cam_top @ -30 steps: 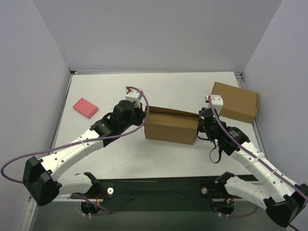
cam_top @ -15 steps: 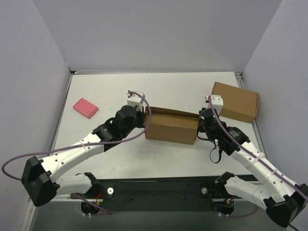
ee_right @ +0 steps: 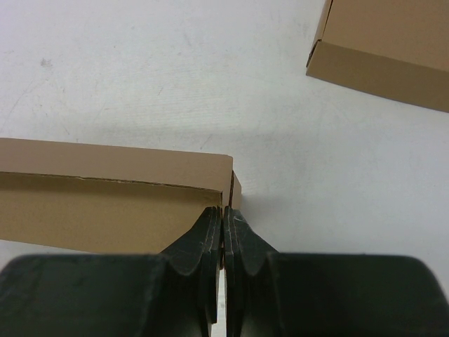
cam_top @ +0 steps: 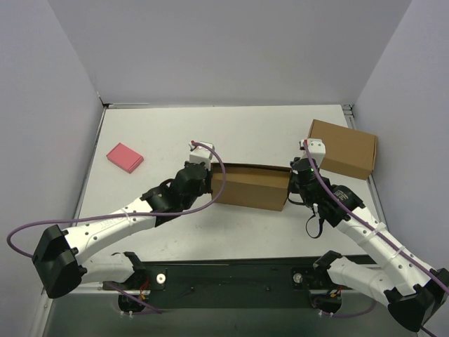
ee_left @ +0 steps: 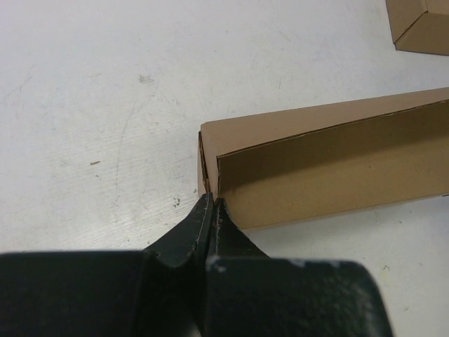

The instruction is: Fold the paper box

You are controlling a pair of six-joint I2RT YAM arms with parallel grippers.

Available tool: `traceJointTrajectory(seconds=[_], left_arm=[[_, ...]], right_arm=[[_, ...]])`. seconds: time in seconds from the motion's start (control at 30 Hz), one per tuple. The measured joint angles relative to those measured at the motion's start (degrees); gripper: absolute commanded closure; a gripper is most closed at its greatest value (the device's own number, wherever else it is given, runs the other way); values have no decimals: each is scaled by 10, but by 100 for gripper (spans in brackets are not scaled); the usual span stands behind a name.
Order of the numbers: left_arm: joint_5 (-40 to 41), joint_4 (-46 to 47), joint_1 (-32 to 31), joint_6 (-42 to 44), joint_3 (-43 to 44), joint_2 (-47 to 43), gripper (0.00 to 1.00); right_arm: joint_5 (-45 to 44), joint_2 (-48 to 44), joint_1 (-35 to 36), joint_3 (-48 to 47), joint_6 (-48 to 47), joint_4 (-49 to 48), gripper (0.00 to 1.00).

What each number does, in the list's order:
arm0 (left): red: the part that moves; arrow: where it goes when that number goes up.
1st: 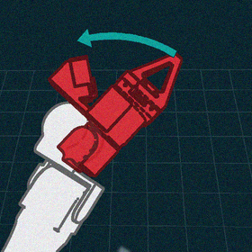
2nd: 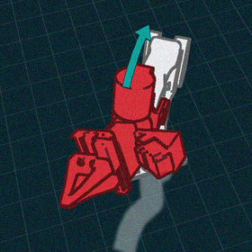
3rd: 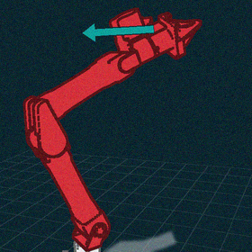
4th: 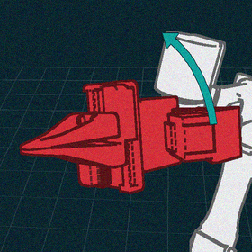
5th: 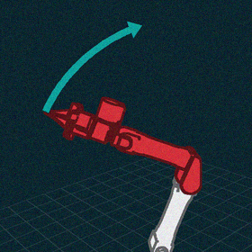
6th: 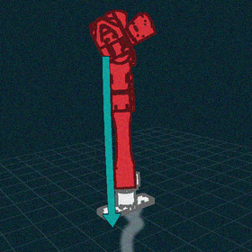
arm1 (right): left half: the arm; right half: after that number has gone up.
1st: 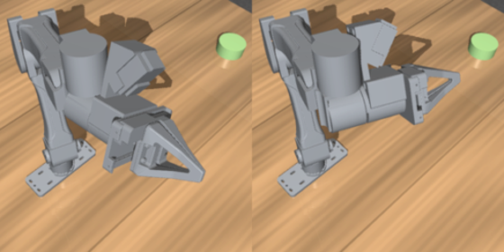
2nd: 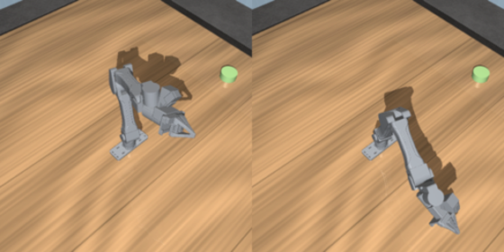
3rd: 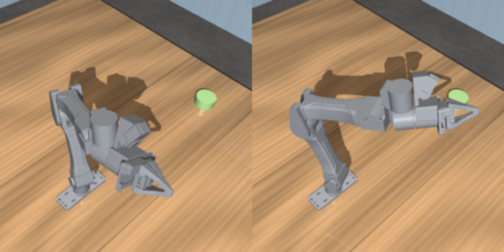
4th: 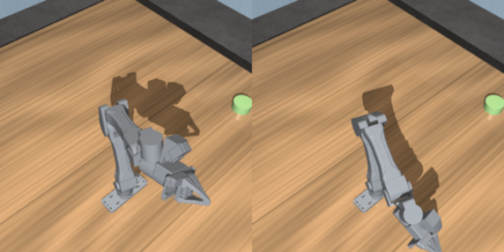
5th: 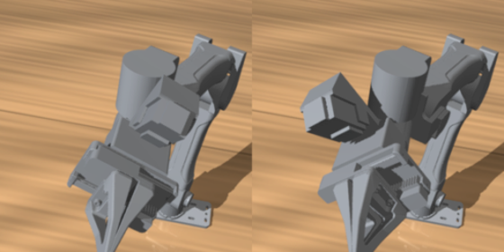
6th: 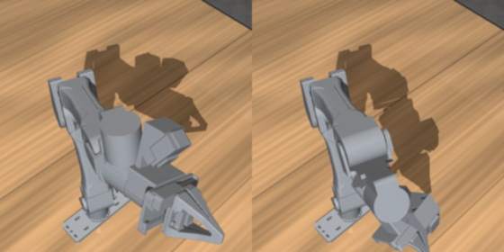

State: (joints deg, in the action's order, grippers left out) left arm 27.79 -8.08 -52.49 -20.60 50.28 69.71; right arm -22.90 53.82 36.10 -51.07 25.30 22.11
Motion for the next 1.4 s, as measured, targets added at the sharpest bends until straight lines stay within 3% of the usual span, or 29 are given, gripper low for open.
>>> traceJointTrajectory(seconds=[0.57,0.9,1.4], left_arm=[[-41,-47,14,2,29,-2,90],[-99,-61,40,0,29,-14,60],[-185,-51,72,-2,29,-41,59]], right_arm=[[-15,-16,11,30,1,-20,100],[-29,-48,22,75,2,-50,100],[-41,-47,30,78,4,-52,100]])
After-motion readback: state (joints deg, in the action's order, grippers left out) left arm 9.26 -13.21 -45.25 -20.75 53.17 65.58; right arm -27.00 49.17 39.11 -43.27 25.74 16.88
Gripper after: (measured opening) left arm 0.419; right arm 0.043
